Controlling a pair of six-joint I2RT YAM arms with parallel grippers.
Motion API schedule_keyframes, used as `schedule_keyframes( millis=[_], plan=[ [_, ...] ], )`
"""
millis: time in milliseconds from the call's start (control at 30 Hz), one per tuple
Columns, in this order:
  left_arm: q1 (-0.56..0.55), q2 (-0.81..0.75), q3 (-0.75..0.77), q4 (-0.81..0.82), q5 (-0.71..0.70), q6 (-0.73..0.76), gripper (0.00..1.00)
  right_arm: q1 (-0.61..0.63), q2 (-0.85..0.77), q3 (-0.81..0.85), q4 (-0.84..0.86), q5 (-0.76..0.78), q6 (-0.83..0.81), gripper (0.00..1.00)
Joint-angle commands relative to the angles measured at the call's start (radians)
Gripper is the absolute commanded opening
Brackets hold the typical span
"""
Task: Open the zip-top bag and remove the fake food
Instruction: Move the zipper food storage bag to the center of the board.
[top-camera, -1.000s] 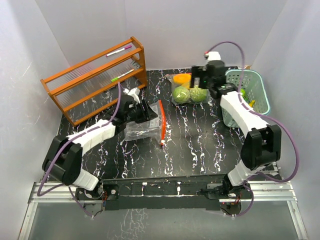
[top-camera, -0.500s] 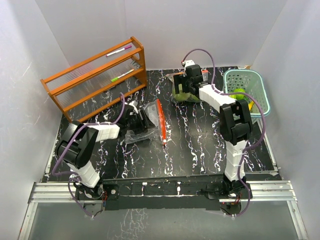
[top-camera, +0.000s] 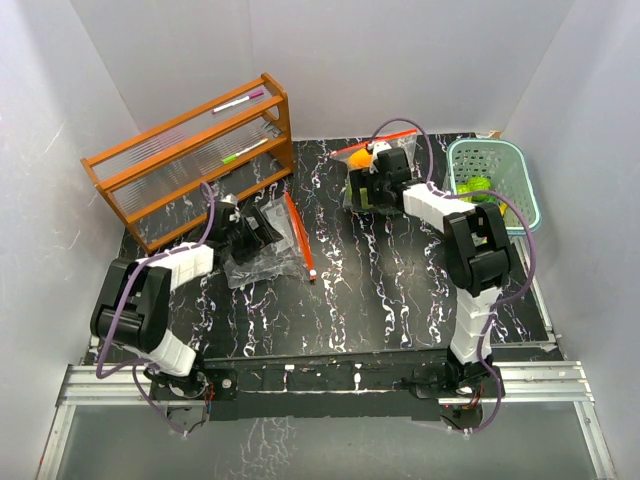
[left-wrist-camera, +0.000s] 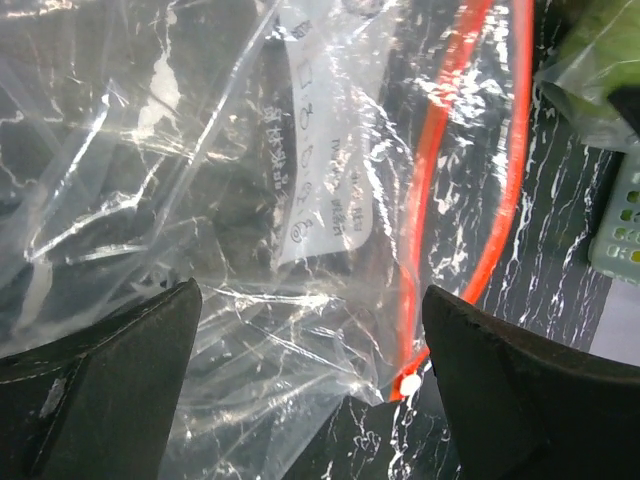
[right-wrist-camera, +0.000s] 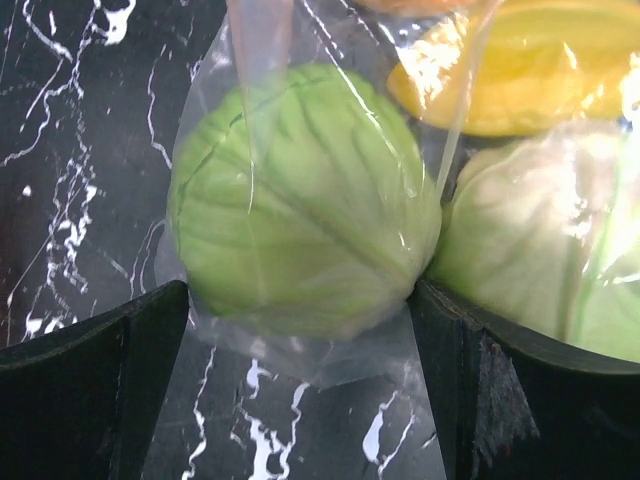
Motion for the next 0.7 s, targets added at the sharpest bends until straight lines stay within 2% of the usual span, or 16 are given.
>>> schedule_keyframes(
  millis=[0, 133, 267, 433, 533, 600, 667],
  plan=[
    [-0.003, -0.119, 0.021, -0.070, -0.032, 0.005, 0.92, 0.005, -0.088, -0.106, 0.025, -0.090, 0.057, 0.96],
    [-0.004, -0.197, 0.048, -0.105, -0.045, 0.026, 0.85, 0.049, -0.201, -0.202, 0.080, -0.127, 0.094, 0.93],
    [-0.007, -0.199, 0.097, -0.154, -0.030, 0.059, 0.82, 0.144, -0.261, -0.261, 0.104, -0.111, 0.115, 0.92],
    [-0.008, -0.196, 0.083, -0.144, -0.021, 0.060, 0.80, 0.254, -0.315, -0.253, 0.101, -0.127, 0.149, 0.91],
    [-0.008, -0.200, 0.062, -0.134, -0.005, 0.052, 0.77, 0.264, -0.372, -0.230, 0.104, -0.068, 0.142, 0.91],
    [-0.013, -0.202, 0.042, -0.119, 0.006, 0.041, 0.70, 0.238, -0.394, -0.207, 0.103, 0.043, 0.108, 0.91],
    [-0.033, -0.202, 0.025, -0.102, 0.008, 0.028, 0.51, 0.147, -0.368, -0.165, 0.090, 0.047, 0.102, 0.89]
  ],
)
